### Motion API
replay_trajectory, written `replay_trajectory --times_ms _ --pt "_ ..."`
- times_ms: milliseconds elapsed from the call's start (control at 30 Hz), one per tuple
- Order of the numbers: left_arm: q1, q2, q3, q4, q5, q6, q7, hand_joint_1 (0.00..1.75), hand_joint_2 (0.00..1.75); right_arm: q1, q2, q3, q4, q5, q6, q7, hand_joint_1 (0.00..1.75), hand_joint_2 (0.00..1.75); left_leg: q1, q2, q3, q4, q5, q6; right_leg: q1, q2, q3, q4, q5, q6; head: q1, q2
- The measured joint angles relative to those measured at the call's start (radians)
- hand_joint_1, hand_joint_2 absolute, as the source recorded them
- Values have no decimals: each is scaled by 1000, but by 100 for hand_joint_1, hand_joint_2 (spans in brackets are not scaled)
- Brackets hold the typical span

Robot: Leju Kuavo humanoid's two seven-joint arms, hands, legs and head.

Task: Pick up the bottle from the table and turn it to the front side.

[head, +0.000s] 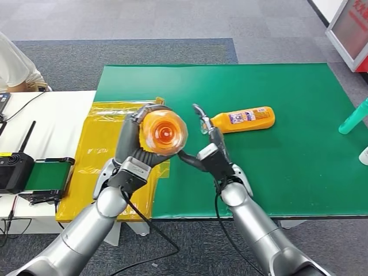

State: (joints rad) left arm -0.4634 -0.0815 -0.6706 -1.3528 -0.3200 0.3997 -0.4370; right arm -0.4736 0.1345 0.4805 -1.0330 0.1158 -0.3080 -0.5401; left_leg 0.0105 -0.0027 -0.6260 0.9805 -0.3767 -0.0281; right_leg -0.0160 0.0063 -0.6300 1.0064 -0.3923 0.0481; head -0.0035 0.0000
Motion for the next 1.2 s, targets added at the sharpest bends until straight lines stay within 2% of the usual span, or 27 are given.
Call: replay_trajectory --times_ms 133,233,400,533,633,800,967,1133,1167,1200 --pt "6 8 56 6 -173 190 18 175 175 -2 3 -86 12 -77 -7 15 0 175 0 0 0 0 0 0 0 0 0 0 0 0 0 0" --pt "6 18 107 8 -375 269 106 175 175 -3 4 -144 -5 -99 -17 38 0 175 0 0 0 0 1 0 0 0 0 0 0 0 0 0" --pt "5 23 246 50 -868 293 271 175 175 14 4 -228 -81 -95 -30 58 0 175 0 0 0 0 1 0 0 0 -1 0 0 0 0 0" --pt "-46 36 287 185 -1037 219 443 175 175 40 4 -269 -167 -84 -25 81 0 175 0 0 0 0 1 0 0 0 -1 0 0 0 0 0" --pt "-108 41 284 353 -1042 123 489 175 175 61 4 -292 -217 -79 -1 105 0 175 0 0 0 0 2 0 0 1 -1 0 1 -1 0 0" --pt "-165 31 279 615 -905 -12 390 175 175 89 4 -319 -251 -72 51 101 0 175 0 0 0 0 2 0 0 1 -1 0 2 0 0 0" --pt "-179 23 274 749 -855 -73 359 175 175 101 4 -322 -276 -70 90 111 0 175 0 0 0 0 2 0 0 1 -2 0 2 0 0 0" --pt "-182 17 271 811 -813 -110 325 175 175 110 4 -322 -302 -68 102 112 0 175 0 0 0 0 2 0 0 1 -2 0 2 0 0 0" --pt "-182 16 270 818 -806 -115 319 171 175 110 4 -322 -305 -67 104 112 0 175 0 0 0 0 2 0 0 1 -2 0 2 0 0 0" --pt "-183 14 268 823 -800 -119 315 130 175 110 4 -322 -307 -67 105 112 0 175 0 0 0 0 2 0 0 1 -1 0 2 0 0 0"
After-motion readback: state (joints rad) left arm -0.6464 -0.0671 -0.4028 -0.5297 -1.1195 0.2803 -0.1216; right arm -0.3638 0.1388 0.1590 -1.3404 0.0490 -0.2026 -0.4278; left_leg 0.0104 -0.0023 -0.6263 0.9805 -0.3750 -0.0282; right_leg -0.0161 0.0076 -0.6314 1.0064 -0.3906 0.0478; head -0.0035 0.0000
